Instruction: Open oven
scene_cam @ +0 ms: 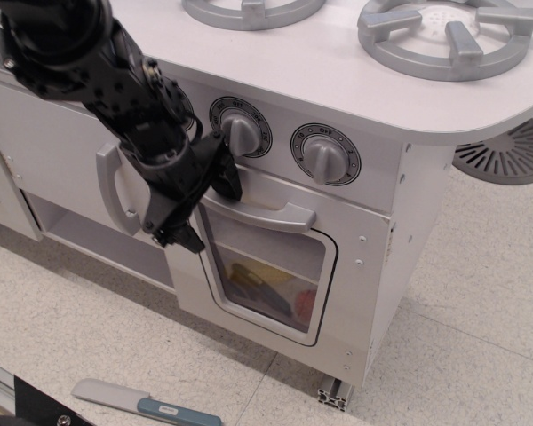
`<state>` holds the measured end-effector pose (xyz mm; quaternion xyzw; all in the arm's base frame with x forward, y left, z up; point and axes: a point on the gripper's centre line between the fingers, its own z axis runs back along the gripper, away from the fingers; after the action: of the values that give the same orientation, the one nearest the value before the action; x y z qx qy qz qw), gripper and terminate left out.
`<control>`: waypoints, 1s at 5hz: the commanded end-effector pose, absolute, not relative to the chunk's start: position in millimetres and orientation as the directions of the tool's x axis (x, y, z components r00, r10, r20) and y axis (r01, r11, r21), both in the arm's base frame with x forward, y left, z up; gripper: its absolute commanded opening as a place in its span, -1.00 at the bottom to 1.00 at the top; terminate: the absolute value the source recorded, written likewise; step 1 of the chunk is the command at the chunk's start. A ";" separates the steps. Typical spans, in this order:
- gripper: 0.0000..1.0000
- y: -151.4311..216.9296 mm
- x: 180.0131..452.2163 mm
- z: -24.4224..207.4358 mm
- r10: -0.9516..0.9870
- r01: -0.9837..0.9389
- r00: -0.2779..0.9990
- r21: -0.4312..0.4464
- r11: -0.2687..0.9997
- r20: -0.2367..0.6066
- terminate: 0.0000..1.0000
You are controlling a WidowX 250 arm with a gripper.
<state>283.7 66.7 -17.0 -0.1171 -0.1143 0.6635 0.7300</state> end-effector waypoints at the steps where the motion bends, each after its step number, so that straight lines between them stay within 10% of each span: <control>1: 1.00 80.8 287.1 -12.0 0.987 -0.951 0.133 -0.269 0.152 0.085 -1.00; 5: 1.00 102.3 229.5 47.9 0.929 -0.935 0.354 0.029 0.353 0.104 -1.00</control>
<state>211.9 98.0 32.0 0.0515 -0.0101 0.5591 0.8274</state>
